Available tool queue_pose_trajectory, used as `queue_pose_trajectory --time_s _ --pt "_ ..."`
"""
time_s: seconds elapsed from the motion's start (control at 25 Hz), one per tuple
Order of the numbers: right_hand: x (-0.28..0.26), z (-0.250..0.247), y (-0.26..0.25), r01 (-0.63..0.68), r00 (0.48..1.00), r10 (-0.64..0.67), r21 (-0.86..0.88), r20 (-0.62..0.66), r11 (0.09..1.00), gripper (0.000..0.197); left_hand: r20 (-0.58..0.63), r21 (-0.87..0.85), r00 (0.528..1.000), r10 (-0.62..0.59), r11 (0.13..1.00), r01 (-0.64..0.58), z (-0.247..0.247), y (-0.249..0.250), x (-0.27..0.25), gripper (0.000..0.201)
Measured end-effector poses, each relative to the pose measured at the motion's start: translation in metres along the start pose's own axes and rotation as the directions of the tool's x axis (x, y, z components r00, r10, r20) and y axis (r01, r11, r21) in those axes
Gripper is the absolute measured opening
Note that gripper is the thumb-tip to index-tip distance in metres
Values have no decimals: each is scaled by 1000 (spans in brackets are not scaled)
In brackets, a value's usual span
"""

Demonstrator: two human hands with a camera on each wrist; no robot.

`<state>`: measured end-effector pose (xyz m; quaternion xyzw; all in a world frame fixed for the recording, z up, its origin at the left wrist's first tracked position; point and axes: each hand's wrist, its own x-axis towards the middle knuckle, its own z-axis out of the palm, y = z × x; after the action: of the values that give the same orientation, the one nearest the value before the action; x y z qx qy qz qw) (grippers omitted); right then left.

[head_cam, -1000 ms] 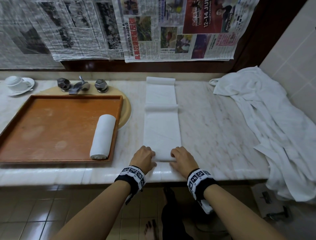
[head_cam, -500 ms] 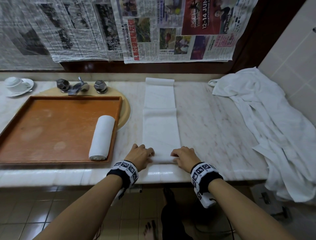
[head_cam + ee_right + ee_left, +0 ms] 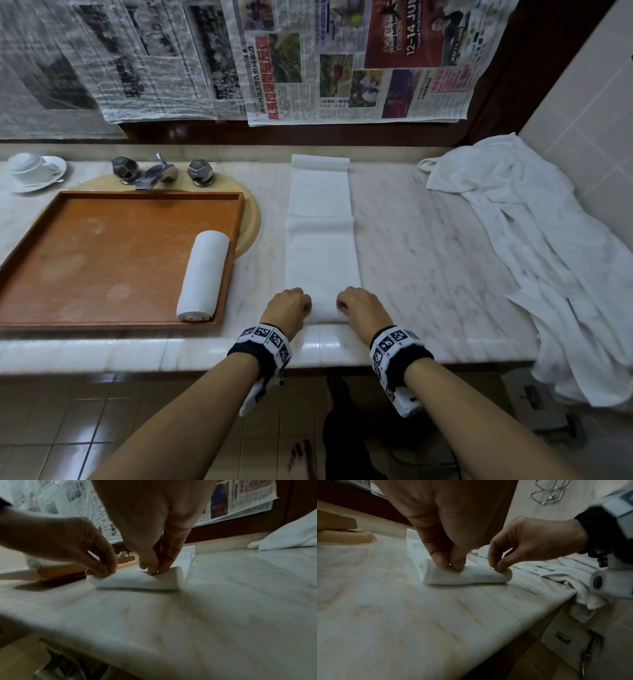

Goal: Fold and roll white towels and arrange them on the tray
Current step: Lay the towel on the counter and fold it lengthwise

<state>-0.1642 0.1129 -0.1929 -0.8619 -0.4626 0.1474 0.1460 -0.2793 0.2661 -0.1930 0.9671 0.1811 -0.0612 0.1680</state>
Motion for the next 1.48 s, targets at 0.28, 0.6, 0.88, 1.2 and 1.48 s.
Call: queue_pose_trajectory --time_s 0.28,0.6,0.88,1.2,1.48 --pt "-12 12 1 7 1000 -7 4 -13 1000 27 3 42 999 42 998 -43 6 3 -3 31" --pt "-1 -4 9 54 988 -45 -58 145 997 30 100 318 981 169 928 -193 -5 -2 2 27" --pt "1 -23 13 -137 963 95 157 251 978 23 194 101 973 121 985 -143 -13 -4 6 25" --pt "-2 -1 -8 87 996 -83 -141 28 986 22 0 110 997 78 991 -78 4 14 5 15" --pt "-5 10 -4 141 990 -142 -203 8 969 22 -36 95 996 84 992 -81 17 17 1 19"
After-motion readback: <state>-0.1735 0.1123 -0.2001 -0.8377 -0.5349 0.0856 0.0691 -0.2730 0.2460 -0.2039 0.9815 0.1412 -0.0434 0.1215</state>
